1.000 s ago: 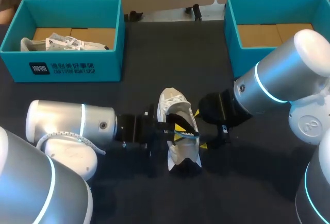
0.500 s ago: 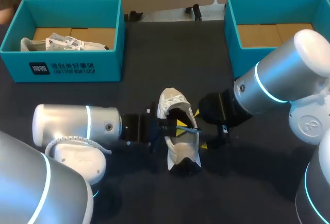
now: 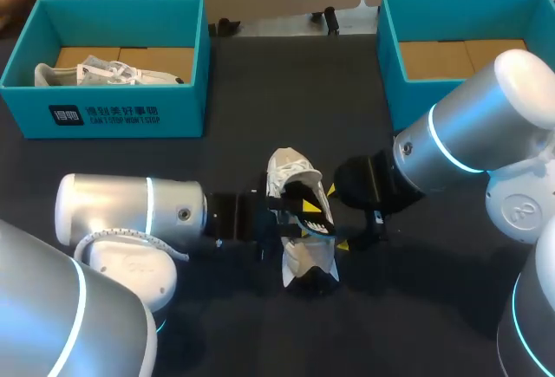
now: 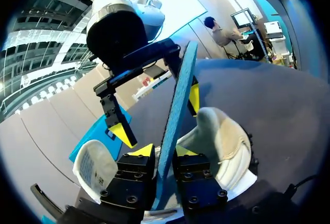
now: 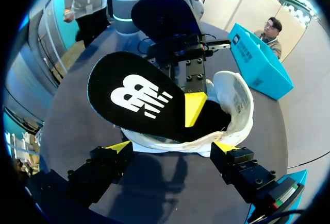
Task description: Take the shoe out of the shoebox, open the shoe tongue, remove and reinsert the insole, then place the shoe into the shoebox
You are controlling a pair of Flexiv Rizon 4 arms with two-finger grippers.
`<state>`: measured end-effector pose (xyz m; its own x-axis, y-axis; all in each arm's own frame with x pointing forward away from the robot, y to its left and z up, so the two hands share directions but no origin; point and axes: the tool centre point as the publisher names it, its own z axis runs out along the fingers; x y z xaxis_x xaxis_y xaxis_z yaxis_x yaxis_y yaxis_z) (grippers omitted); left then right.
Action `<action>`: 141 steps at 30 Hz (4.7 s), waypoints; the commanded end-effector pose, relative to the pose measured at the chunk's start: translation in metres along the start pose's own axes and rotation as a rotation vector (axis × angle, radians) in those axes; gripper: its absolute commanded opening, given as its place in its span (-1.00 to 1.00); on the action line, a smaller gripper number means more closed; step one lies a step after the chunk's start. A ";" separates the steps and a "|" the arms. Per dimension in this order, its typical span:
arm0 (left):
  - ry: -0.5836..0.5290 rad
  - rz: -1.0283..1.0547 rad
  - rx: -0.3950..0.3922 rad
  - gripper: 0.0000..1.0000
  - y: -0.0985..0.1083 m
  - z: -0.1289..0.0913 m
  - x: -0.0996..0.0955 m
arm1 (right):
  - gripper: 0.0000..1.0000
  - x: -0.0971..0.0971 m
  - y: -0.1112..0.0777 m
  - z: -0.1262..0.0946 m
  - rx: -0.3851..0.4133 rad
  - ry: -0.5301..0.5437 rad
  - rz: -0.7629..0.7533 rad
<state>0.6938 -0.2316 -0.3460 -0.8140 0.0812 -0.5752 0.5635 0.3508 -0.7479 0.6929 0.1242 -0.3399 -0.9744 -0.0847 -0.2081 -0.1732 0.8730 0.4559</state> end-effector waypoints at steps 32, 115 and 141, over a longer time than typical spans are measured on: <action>-0.019 0.069 -0.079 -1.00 0.015 0.002 -0.002 | 1.00 0.001 0.000 0.000 -0.002 -0.001 -0.001; 0.038 0.029 -0.134 -1.00 0.019 -0.001 0.012 | 1.00 0.001 0.000 0.000 -0.002 -0.001 -0.001; 0.050 0.046 -0.065 -0.06 -0.039 -0.042 -0.016 | 1.00 0.001 0.000 0.000 -0.002 -0.001 -0.001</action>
<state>0.6836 -0.2157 -0.3007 -0.7911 0.1368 -0.5962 0.5939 0.4054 -0.6949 0.6929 0.1240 -0.3397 -0.9745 -0.0848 -0.2079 -0.1733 0.8730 0.4559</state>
